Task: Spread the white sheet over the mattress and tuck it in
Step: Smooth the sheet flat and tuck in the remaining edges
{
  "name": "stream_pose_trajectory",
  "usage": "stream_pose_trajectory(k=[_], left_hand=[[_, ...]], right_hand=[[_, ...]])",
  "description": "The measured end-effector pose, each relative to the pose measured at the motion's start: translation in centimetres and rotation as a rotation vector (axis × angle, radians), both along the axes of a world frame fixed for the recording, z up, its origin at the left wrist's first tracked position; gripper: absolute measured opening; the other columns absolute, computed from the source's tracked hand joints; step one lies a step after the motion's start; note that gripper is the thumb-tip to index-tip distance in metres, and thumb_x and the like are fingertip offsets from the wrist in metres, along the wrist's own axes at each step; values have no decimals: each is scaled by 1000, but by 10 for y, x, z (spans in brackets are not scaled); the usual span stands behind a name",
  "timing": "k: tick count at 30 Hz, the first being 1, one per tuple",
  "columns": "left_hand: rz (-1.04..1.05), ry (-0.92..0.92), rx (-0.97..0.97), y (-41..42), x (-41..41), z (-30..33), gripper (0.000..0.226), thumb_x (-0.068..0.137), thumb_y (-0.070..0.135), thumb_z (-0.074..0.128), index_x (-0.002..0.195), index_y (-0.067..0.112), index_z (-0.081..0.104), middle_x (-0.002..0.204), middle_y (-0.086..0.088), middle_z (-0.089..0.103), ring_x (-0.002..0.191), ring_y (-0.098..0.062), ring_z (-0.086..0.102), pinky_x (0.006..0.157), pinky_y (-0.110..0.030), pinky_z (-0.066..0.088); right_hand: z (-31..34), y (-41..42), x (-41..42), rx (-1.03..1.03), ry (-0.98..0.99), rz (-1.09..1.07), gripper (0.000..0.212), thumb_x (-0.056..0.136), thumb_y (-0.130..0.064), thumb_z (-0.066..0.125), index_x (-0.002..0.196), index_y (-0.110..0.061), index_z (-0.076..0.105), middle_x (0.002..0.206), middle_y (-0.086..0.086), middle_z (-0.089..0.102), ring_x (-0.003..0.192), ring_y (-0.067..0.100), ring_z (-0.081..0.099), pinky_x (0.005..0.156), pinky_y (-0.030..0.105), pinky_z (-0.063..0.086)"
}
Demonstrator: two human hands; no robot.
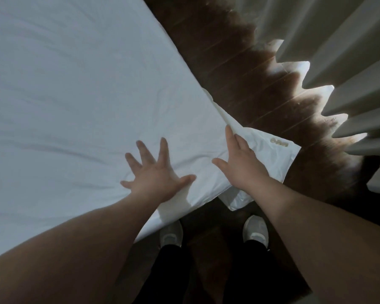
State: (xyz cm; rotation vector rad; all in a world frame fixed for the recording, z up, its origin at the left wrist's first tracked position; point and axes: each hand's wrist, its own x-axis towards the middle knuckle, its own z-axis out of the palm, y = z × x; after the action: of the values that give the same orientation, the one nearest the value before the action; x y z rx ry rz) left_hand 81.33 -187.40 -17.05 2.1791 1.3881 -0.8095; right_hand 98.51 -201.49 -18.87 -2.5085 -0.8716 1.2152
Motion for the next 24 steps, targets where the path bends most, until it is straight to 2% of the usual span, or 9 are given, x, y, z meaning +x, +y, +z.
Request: stream_pose_trajectory(k=[3, 6, 8, 10, 15, 20, 24], left_hand=[[-75, 46, -88, -9, -11, 8, 127, 57, 96, 58, 148, 57, -20, 160, 1, -38, 149, -46, -26, 104, -84, 20], [-129, 49, -201, 2, -19, 23, 117, 63, 95, 53, 152, 57, -12, 163, -1, -31, 150, -48, -20, 116, -72, 22], [-122, -6, -254, 17, -21, 34, 105, 72, 91, 50, 156, 54, -1, 170, -4, -13, 155, -43, -1, 123, -56, 21], [-57, -89, -221, 41, -24, 53, 96, 78, 86, 48, 159, 50, 12, 172, -2, 5, 156, -31, 16, 124, -47, 24], [39, -180, -125, 88, -48, 106, 82, 87, 76, 46, 159, 40, 26, 170, 0, 17, 152, -20, 30, 122, -41, 29], [128, -179, -87, 113, -88, 140, 77, 92, 70, 47, 159, 39, 25, 171, 4, 14, 155, -21, 21, 123, -40, 26], [196, -189, -50, 129, -118, 140, 76, 92, 69, 47, 159, 39, 25, 171, 6, 10, 156, -21, 14, 123, -41, 25]], right_hand=[[10, -5, -2, -102, 5, 19, 92, 100, -54, 52, 158, -40, -19, 171, 1, 4, 153, 32, 22, 116, 58, 34], [32, 14, -6, -209, -103, 74, 92, 99, -54, 52, 161, -32, -12, 172, 2, -7, 157, 33, 7, 123, 61, 18], [51, 35, -11, -168, -160, 95, 86, 99, -56, 50, 162, -31, -4, 172, 2, -9, 158, 31, 1, 125, 58, 14], [74, 65, -19, -84, -199, 142, 80, 100, -57, 46, 163, -32, 2, 172, 1, -7, 158, 29, 1, 126, 55, 14], [131, 131, -49, 44, -246, 258, 72, 102, -56, 40, 163, -34, 8, 173, -2, -3, 159, 24, 2, 127, 51, 14], [168, 164, -72, 17, -226, 314, 69, 102, -56, 38, 162, -36, 12, 173, -6, -4, 159, 22, -1, 127, 53, 10], [165, 182, -91, -13, -222, 371, 68, 102, -57, 37, 162, -36, 13, 172, -8, -7, 159, 21, -2, 127, 53, 9]])
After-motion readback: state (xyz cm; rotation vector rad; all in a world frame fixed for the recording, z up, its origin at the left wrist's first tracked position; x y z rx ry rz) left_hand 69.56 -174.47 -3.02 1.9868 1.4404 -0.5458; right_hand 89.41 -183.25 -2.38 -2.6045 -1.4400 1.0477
